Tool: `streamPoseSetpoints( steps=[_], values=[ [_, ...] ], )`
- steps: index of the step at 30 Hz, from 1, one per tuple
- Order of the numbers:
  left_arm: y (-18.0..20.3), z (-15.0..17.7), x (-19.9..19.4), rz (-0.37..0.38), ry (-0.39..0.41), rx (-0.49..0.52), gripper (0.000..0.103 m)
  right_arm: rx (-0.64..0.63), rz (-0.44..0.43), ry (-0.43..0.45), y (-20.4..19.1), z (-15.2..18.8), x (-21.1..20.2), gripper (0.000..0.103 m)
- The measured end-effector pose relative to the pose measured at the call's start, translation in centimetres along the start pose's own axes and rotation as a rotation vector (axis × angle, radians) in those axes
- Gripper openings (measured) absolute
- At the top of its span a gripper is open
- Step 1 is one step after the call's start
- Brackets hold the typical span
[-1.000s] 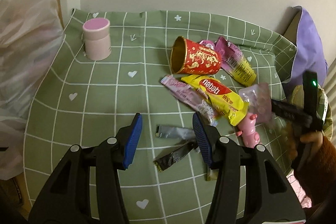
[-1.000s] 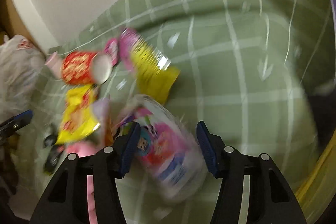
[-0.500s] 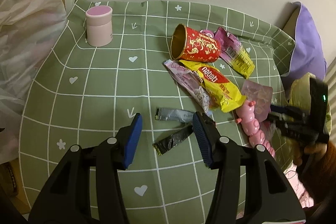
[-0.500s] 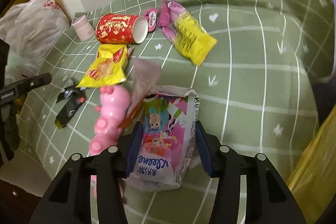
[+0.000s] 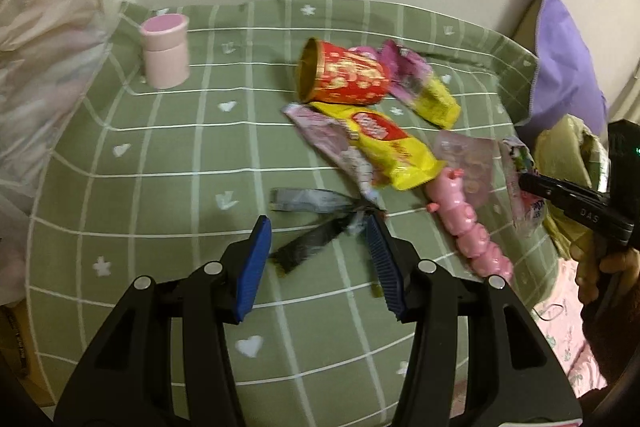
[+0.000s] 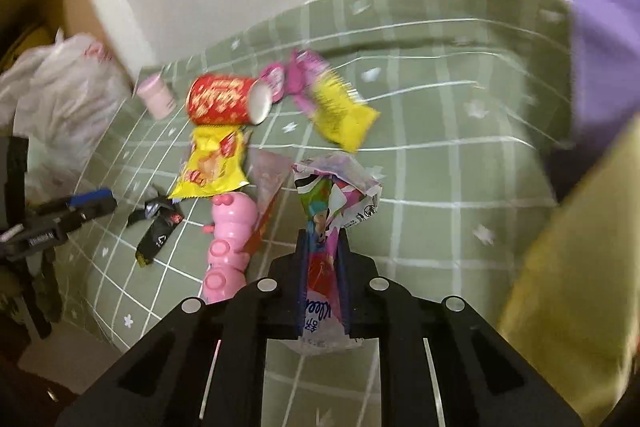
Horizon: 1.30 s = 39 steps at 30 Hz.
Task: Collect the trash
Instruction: 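Lift the tissue pack with the right gripper while the left grasps a clear plastic wrapper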
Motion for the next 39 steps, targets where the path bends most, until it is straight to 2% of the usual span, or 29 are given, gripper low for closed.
streamPoseSetpoints(
  steps=[5, 9, 13, 15, 17, 19, 21, 24, 25, 27, 29, 33, 35, 39],
  values=[
    [3.3, -1.7, 0.5, 0.083, 0.031, 0.054, 0.047, 0.063, 0.047, 0.045, 1.1, 1.5, -2.5, 0.014],
    [6.6, -3.5, 2.0, 0.118, 0.044, 0.147, 0.047, 0.069, 0.057, 0.049, 1.5, 3.2, -4.0, 0.014],
    [10.2, -6.4, 4.1, 0.217, 0.060, 0.265, 0.047, 0.056, 0.062, 0.052, 1.9, 4.5, -5.3, 0.014],
    [11.0, -7.7, 5.4, 0.230, 0.055, 0.295, 0.047, 0.059, 0.061, 0.055, 2.1, 4.8, -5.8, 0.014],
    [11.4, -9.1, 7.1, 0.227, 0.041, 0.328, 0.047, 0.058, 0.066, 0.054, 2.3, 5.0, -6.2, 0.014],
    [11.6, -10.1, 9.2, 0.256, -0.002, 0.341, 0.047, 0.058, 0.071, 0.052, 2.6, 5.2, -6.4, 0.014],
    [11.6, -10.3, 10.5, 0.261, -0.033, 0.350, 0.047, 0.063, 0.079, 0.051, 2.9, 5.2, -6.5, 0.014],
    [11.1, -9.9, 12.5, 0.292, -0.124, 0.325, 0.047, 0.073, 0.091, 0.053, 3.2, 5.2, -6.7, 0.014],
    [11.1, -9.6, 12.7, 0.313, -0.148, 0.307, 0.043, 0.075, 0.093, 0.057, 3.3, 5.1, -6.8, 0.014],
    [11.1, -9.1, 12.5, 0.346, -0.170, 0.292, 0.019, 0.081, 0.097, 0.063, 3.4, 4.9, -6.8, 0.014],
    [11.1, -8.6, 12.0, 0.345, -0.161, 0.279, 0.011, 0.090, 0.098, 0.068, 3.4, 4.7, -6.7, 0.014],
    [11.3, -8.3, 10.3, 0.322, -0.131, 0.247, 0.005, 0.092, 0.091, 0.084, 3.0, 4.2, -6.7, 0.014],
    [11.1, -8.6, 8.5, 0.303, -0.091, 0.228, 0.001, 0.085, 0.091, 0.094, 2.7, 3.9, -7.0, 0.014],
    [10.5, -9.9, 4.6, 0.273, 0.000, 0.185, 0.001, 0.078, 0.096, 0.120, 2.2, 3.6, -8.1, 0.014]
  ],
)
Point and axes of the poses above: each gripper's, at about its wrist camera, not at the fingertips, and x roughly the way its jaws point, y to its right, z to its underside, the point moved 3 cm from there along x, roughly the way its jaws point, and after that the axes turned 8 degrees about x, right-handed, at the moved point
